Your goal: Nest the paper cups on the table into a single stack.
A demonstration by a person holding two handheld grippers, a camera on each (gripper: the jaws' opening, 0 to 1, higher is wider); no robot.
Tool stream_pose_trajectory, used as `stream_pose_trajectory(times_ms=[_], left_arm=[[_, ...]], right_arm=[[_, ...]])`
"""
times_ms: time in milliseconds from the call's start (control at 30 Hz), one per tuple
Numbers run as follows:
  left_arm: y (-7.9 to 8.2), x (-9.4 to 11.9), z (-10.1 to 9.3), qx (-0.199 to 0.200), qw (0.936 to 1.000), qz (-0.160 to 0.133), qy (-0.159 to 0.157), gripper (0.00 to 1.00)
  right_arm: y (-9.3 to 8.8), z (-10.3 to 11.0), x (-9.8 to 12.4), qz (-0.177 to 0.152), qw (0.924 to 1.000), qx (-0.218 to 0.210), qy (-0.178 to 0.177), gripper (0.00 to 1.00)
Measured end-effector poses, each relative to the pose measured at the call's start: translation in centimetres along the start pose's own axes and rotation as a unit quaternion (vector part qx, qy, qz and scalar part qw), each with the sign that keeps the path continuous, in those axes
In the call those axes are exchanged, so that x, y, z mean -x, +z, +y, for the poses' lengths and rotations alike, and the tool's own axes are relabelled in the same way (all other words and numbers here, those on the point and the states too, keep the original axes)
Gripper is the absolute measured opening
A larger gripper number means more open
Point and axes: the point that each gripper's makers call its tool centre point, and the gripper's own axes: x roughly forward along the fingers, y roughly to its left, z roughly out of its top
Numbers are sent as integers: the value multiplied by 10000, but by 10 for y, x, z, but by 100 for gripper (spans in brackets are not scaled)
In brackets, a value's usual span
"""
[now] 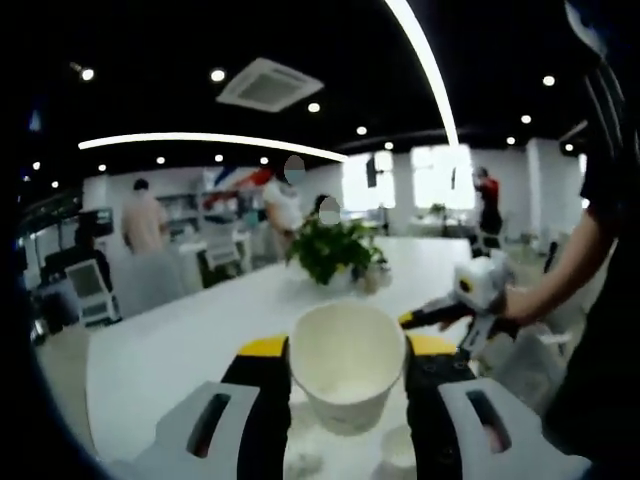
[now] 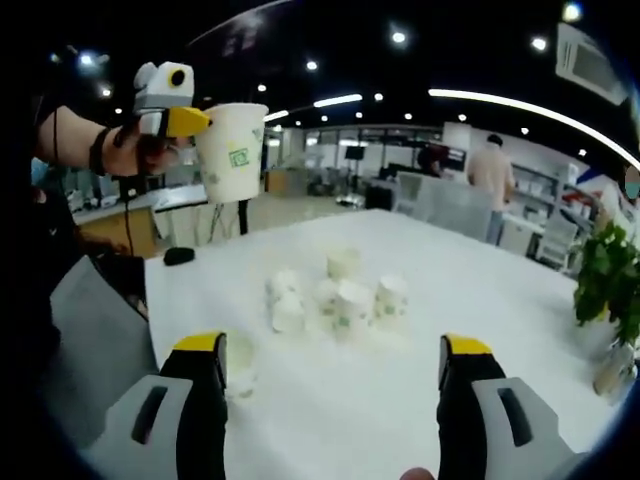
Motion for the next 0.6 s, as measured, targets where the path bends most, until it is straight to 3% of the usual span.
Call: stream_pose_trajectory(times_ms=[300,600], left_arm=[[-27,-8,-33,22,9994,-97,-341,41],[-57,-24,-48,168,9985,201,-488,42]], right_arm=[[-9,1,7,158,9999,34,36,85],[-20,-5,15,279,9996,-21,-53,84]])
